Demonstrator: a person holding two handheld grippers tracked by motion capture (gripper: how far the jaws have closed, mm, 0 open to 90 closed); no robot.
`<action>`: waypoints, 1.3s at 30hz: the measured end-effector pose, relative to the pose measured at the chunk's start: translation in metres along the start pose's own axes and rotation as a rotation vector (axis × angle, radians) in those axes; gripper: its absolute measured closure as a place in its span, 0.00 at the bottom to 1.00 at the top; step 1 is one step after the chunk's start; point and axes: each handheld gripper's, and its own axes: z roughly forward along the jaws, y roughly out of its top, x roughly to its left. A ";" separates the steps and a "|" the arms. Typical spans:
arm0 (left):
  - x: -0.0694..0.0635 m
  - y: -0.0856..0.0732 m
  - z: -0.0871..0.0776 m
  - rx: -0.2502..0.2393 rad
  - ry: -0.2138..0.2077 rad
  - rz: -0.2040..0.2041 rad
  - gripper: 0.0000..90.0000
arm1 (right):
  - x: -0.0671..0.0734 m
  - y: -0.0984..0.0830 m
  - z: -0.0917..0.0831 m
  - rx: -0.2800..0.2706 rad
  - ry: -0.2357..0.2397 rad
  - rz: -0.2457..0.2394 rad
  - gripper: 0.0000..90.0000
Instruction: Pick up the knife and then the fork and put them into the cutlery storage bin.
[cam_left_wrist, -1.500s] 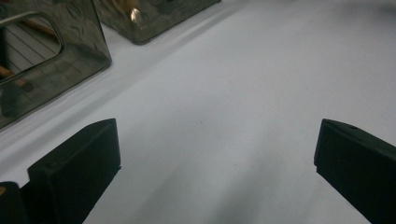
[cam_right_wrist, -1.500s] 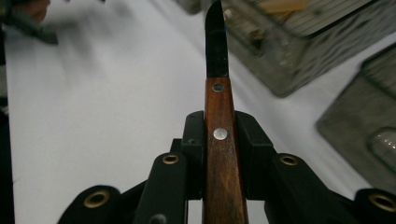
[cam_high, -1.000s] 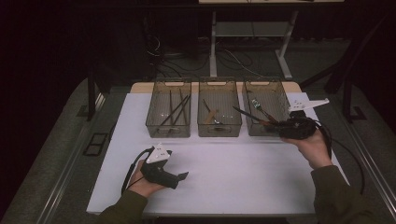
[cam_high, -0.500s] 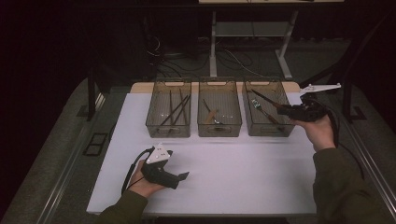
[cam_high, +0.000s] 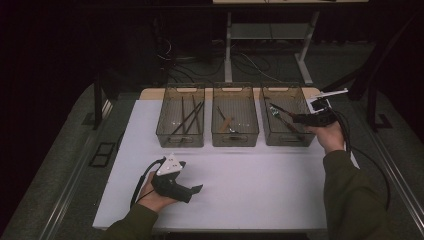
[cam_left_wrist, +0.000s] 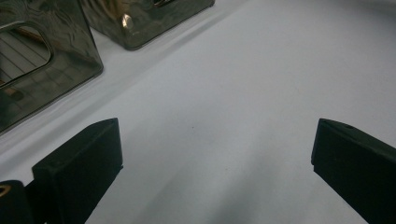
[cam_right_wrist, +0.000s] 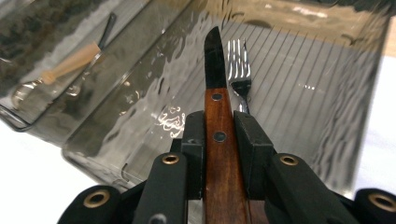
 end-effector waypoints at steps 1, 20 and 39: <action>0.000 0.000 0.000 0.000 0.000 0.001 0.01 | 0.001 0.000 0.003 0.011 -0.004 -0.004 0.83; -0.001 0.000 0.001 0.008 -0.007 0.001 0.01 | 0.002 0.000 0.015 0.021 -0.043 -0.006 0.61; -0.001 -0.001 0.002 0.015 -0.017 -0.005 0.01 | 0.030 -0.026 -0.036 -0.175 0.082 -0.091 0.25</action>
